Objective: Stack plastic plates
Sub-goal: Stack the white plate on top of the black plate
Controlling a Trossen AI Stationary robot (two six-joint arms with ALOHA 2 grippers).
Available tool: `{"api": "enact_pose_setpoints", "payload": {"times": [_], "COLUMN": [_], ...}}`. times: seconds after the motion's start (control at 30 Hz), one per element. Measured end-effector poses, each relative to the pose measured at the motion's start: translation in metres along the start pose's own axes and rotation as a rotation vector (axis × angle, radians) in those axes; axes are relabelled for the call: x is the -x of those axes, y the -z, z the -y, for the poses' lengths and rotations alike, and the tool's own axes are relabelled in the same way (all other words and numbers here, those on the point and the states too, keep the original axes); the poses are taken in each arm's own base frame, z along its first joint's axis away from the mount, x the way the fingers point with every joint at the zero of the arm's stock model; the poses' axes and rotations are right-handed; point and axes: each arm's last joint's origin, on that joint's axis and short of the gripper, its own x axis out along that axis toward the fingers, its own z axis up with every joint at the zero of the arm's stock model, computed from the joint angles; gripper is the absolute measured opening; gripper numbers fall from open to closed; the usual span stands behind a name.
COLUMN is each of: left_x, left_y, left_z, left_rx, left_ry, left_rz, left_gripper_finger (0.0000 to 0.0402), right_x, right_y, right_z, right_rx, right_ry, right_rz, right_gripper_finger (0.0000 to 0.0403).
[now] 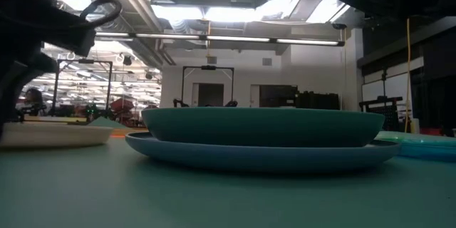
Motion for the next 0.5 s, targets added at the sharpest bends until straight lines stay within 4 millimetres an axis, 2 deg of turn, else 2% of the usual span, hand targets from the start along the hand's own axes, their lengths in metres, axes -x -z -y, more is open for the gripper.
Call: {"api": "enact_pose_setpoints", "payload": {"times": [0.5], "left_x": [0.037], "left_y": [-0.027], "left_z": [0.012], "left_rx": [-0.110], "left_ry": [-0.027], "left_rz": [0.133], "left_gripper_finger": [0.0008], "right_x": [0.000], "right_y": [0.000], "right_z": [0.000], "right_rx": [0.000], "right_ry": [0.000], "right_rz": [0.000], "right_gripper_finger": [0.0001]}}
